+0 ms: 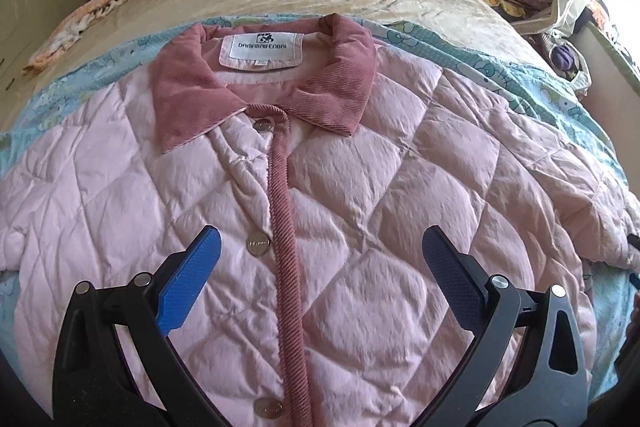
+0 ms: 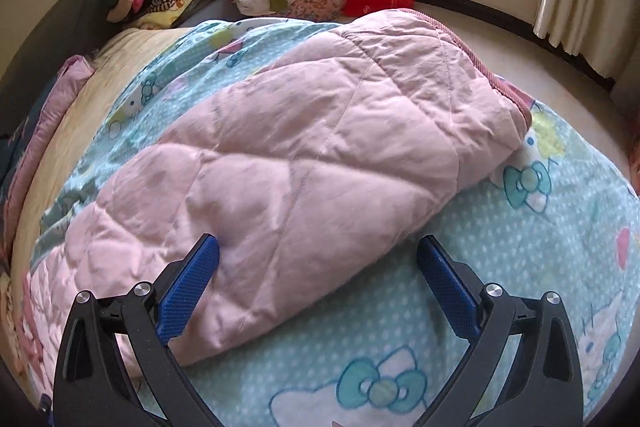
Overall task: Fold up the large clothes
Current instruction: 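Move the right tool toward the jacket sleeve beside the front opening, then grasp the sleeve cuff with the right tool and lift it up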
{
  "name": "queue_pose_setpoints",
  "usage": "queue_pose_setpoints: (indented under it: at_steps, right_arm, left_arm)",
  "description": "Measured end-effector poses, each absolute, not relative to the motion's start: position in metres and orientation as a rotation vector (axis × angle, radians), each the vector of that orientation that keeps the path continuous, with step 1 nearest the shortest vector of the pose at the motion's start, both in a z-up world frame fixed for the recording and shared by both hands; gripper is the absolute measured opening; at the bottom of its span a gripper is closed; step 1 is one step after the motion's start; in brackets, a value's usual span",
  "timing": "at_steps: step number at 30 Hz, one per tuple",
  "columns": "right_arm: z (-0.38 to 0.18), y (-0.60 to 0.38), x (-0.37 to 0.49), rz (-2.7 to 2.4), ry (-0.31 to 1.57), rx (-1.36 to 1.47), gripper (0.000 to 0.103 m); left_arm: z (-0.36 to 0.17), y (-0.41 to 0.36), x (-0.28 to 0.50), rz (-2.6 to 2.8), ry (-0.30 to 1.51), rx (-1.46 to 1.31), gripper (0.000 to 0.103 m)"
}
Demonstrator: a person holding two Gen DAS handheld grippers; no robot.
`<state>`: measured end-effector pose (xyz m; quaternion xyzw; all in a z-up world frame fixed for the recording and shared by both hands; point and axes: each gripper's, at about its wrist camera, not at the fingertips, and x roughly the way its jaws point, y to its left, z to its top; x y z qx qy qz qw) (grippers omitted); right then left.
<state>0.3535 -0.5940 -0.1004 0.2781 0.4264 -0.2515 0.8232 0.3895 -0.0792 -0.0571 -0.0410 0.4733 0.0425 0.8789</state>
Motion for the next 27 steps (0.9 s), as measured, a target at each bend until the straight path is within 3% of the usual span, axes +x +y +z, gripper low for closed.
queue_pose_setpoints:
  at_steps: [8, 12, 16, 27]
  right_arm:
    - [-0.105, -0.634, 0.361, -0.550, 0.791, 0.730, 0.096]
    - [-0.102, -0.651, 0.352, -0.585, 0.723, 0.781, 0.061]
    - [-0.081, -0.646, 0.349, -0.519, 0.655, 0.741, 0.037]
    - [0.030, -0.559, 0.352, -0.278, 0.491, 0.397, 0.025]
  left_arm:
    - [-0.042, -0.079, 0.388, 0.104, 0.948, -0.074, 0.095]
    - [-0.023, -0.076, 0.382, 0.110, 0.899, -0.054, 0.095]
    - [-0.007, -0.074, 0.376, 0.111, 0.867, -0.039, 0.095]
    - [0.037, -0.064, 0.354, 0.110, 0.774, -0.025, 0.095]
